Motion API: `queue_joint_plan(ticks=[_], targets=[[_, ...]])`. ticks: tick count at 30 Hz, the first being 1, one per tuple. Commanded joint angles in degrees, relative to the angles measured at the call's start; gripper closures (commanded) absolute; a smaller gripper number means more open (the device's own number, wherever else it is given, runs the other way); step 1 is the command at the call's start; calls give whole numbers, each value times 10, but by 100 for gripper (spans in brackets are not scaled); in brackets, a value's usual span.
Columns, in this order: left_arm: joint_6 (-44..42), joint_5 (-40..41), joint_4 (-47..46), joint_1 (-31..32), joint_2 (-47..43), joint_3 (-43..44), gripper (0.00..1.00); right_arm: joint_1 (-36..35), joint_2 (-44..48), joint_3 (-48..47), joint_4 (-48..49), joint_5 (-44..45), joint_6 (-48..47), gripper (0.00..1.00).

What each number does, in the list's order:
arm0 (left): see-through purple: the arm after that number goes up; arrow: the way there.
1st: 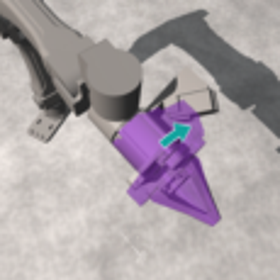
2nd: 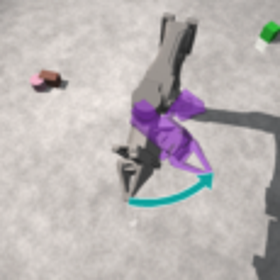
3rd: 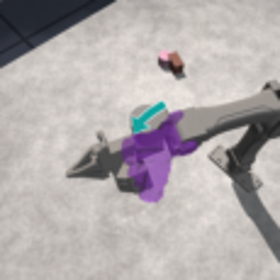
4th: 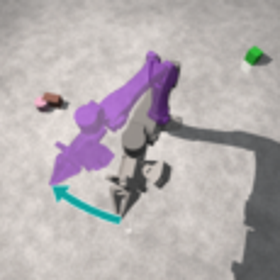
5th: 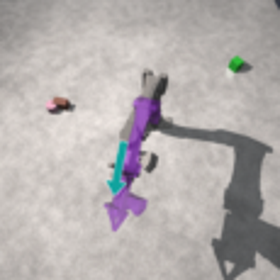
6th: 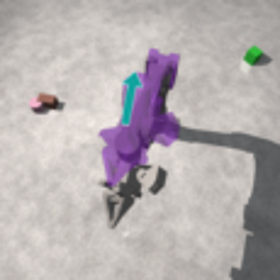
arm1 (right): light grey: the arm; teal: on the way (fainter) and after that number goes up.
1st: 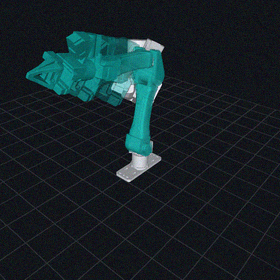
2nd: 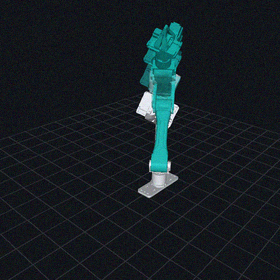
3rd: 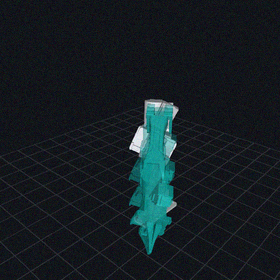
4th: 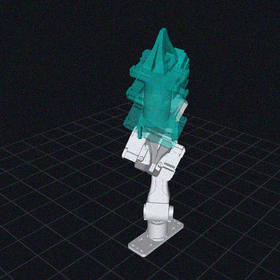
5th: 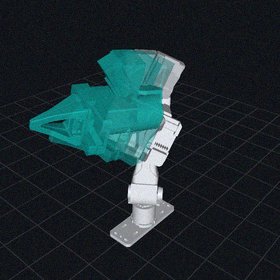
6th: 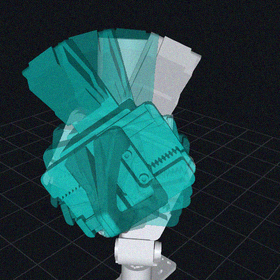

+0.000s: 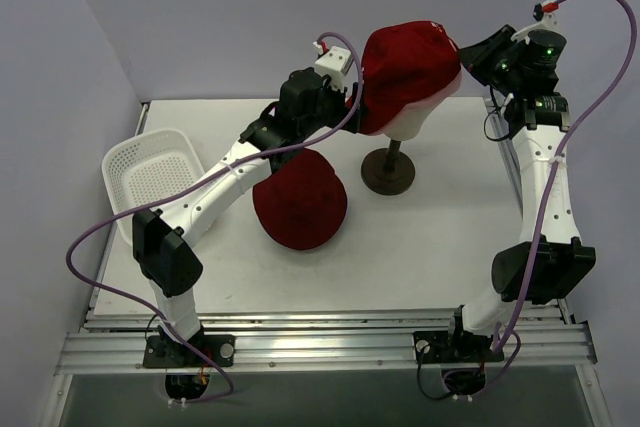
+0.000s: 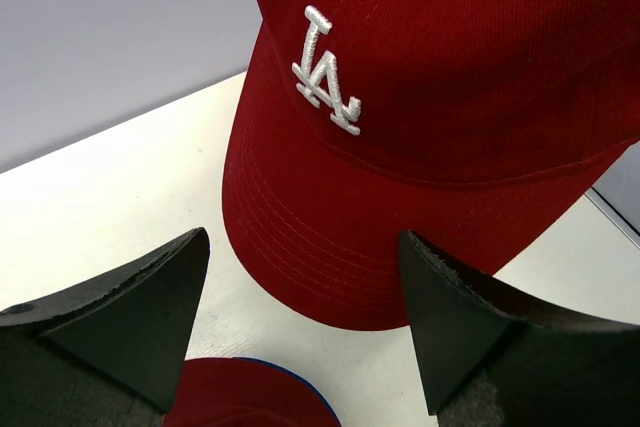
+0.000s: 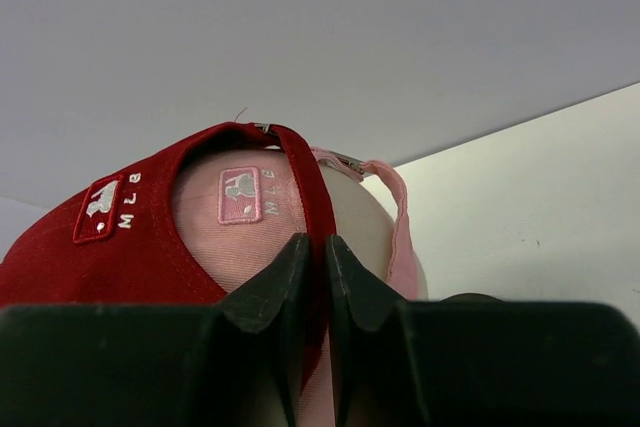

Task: Stack the hats

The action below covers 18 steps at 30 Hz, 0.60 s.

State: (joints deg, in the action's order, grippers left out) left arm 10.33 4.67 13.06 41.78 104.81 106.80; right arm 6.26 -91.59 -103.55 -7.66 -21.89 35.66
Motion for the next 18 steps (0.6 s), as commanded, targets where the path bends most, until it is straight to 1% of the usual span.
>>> queue_joint_plan(ticks=[1, 2, 3, 7, 13, 18], targets=[[7, -6, -25, -4, 0, 9, 15, -5, 16, -12, -6, -2, -13, 92], [7, -7, -26, -4, 0, 8, 15, -5, 14, -9, -6, -1, -13, 97], [7, -7, -26, -4, 0, 9, 15, -5, 14, -8, -6, 0, -14, 100], [7, -7, -28, -4, -1, 7, 15, -5, 16, 0, -8, 7, -18, 100], [10, -10, -36, -4, 2, -5, 15, -5, 28, 26, -14, 42, -37, 100], [15, -14, -43, -3, 8, -12, 15, -5, 40, 58, 0, 36, -42, 100]])
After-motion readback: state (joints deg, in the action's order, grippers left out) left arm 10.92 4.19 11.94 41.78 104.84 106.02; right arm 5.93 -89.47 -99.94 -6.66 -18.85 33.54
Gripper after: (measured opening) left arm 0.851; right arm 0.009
